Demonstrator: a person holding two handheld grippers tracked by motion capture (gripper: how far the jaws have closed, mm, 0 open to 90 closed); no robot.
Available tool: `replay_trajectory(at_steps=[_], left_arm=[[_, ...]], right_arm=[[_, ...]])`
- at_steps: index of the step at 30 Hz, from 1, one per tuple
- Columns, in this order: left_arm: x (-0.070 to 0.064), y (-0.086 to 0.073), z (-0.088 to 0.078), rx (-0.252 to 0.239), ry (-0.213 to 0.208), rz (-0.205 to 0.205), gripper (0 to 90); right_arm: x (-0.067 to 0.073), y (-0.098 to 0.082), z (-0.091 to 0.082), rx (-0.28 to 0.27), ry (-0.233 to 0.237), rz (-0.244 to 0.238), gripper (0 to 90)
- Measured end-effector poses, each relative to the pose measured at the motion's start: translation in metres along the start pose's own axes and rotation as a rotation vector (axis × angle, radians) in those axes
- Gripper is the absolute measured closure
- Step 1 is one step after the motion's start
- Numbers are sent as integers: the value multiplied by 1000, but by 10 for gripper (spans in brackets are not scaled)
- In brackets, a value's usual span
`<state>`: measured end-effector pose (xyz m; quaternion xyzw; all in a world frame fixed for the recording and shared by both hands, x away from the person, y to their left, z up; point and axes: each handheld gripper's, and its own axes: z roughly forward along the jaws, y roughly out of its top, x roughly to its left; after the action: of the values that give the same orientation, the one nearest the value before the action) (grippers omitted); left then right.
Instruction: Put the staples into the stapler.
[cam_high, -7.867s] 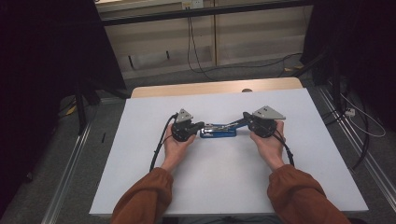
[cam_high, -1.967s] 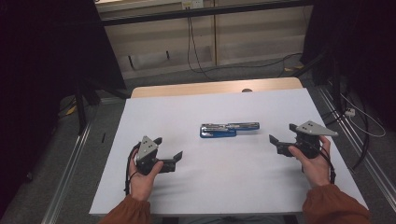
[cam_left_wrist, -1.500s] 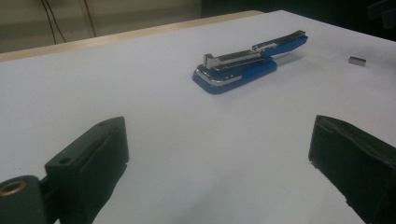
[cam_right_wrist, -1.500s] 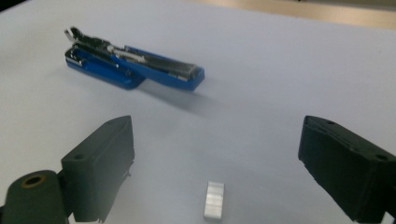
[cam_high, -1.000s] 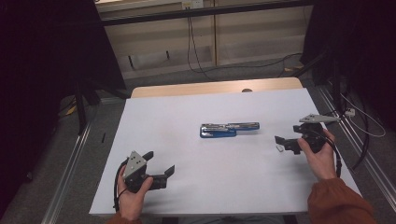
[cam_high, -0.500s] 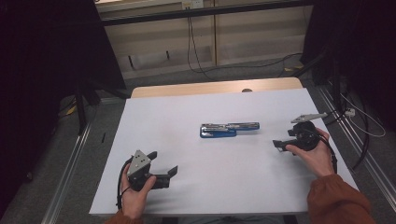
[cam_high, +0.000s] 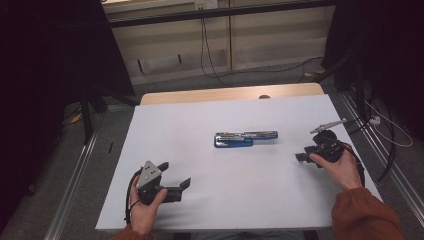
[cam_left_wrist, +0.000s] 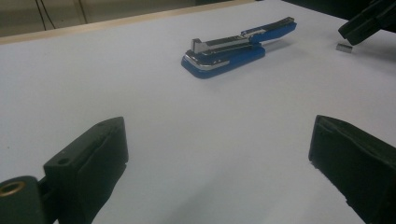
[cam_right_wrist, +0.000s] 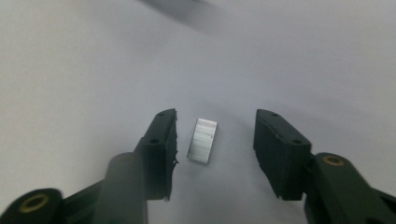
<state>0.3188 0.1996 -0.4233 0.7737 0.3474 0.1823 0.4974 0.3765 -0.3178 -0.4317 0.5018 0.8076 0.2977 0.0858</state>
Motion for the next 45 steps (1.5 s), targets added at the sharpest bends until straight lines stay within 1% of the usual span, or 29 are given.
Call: replay_trajectory(at_steps=[1,2,3,5,7,8,9,10,12,14,16,17,19,27,31,35,39,43,45], left_arm=[[0,0,0,1,0,1,49],[1,0,0,3,-1,2,49],[1,0,0,5,-1,0,49],[0,0,1,4,-3,-1,49],[0,0,1,4,-10,-5,49],[0,0,1,4,-11,-6,48],[1,0,1,4,-10,-4,49],[0,-1,1,3,-10,-10,48],[1,-1,2,7,-12,-9,48],[1,-1,2,7,-10,-7,48],[0,-1,2,10,-11,-7,49],[0,-1,2,11,-12,-7,49],[0,-1,2,11,-13,-8,48],[0,-1,3,15,-21,-3,48],[0,0,3,15,-24,-5,48],[0,0,3,15,-25,-4,49],[0,0,3,13,-25,-5,48],[0,0,3,12,-26,-7,49],[0,0,2,13,-24,-4,49]], right_arm=[[0,0,1,11,12,0,556],[0,0,1,14,14,-1,568],[1,0,1,23,2,-6,569],[2,0,1,25,-1,-11,575],[4,0,3,39,-29,-36,605],[5,0,4,45,-26,-36,628],[5,0,5,51,-13,-43,646],[5,1,6,55,-10,-45,661],[7,2,7,64,-6,-61,702],[8,2,8,74,-10,-72,732],[8,2,8,76,-17,-68,754],[7,2,8,77,-16,-79,756],[8,2,8,84,-19,-85,776],[11,4,9,98,-36,-92,792],[9,5,9,104,-22,-91,793],[10,5,9,104,-27,-90,793],[9,5,8,98,-30,-91,794],[8,5,6,82,-22,-87,793],[8,5,5,75,-25,-94,794]])
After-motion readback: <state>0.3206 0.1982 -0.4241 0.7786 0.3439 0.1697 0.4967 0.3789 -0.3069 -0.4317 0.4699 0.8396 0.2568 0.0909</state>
